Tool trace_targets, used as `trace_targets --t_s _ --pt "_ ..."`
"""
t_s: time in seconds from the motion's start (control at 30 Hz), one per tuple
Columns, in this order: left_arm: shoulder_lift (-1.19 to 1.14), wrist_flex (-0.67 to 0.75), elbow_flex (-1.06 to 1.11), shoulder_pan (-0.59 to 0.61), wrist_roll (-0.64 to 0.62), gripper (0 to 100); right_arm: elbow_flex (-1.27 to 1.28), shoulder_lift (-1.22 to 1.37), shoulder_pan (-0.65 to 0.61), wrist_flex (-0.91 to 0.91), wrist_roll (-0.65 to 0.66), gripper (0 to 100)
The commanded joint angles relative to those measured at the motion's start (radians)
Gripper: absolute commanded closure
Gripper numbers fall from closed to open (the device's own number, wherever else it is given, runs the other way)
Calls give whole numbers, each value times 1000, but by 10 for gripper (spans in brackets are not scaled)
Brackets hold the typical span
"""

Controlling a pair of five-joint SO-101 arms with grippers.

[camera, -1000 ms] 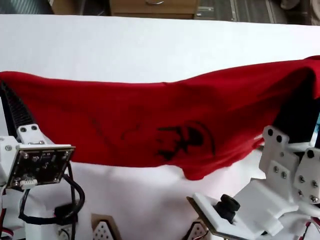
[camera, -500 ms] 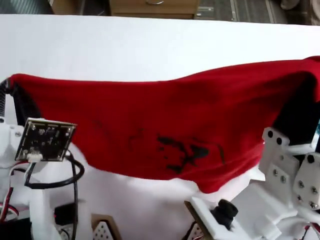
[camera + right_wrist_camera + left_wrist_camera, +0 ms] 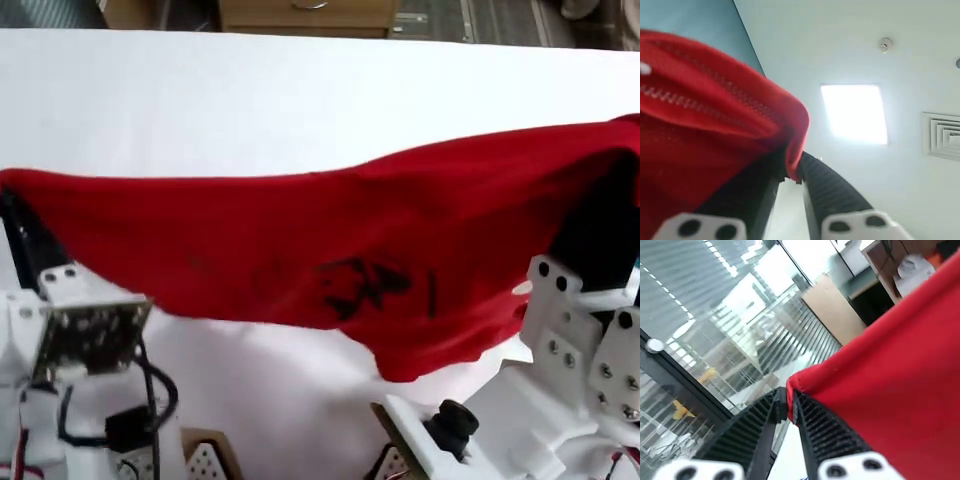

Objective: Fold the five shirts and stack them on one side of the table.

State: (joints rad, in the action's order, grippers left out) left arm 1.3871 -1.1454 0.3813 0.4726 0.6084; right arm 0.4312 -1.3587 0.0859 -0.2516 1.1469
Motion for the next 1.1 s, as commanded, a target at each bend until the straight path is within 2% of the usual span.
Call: trace_targets --t_s 0.0,0.27,0.37,0.6,0.73,0.93,1.07 --pt "29 -49 -30 12 2 979 -32 -5 10 18 6 978" --pt "46 -46 -30 12 2 979 -32 -27 5 16 -3 978" --pt "43 -26 -24 9 2 979 -15 -24 -39 -1 -2 978" --pt "18 183 176 6 2 979 25 113 -77 -38 0 978" --pt "-100 292 211 3 -2 979 23 265 -82 1 0 978" --pt "-379 379 205 -89 0 979 29 478 -84 54 -2 978" --pt "-565 493 202 -140 0 979 25 608 -84 54 3 978"
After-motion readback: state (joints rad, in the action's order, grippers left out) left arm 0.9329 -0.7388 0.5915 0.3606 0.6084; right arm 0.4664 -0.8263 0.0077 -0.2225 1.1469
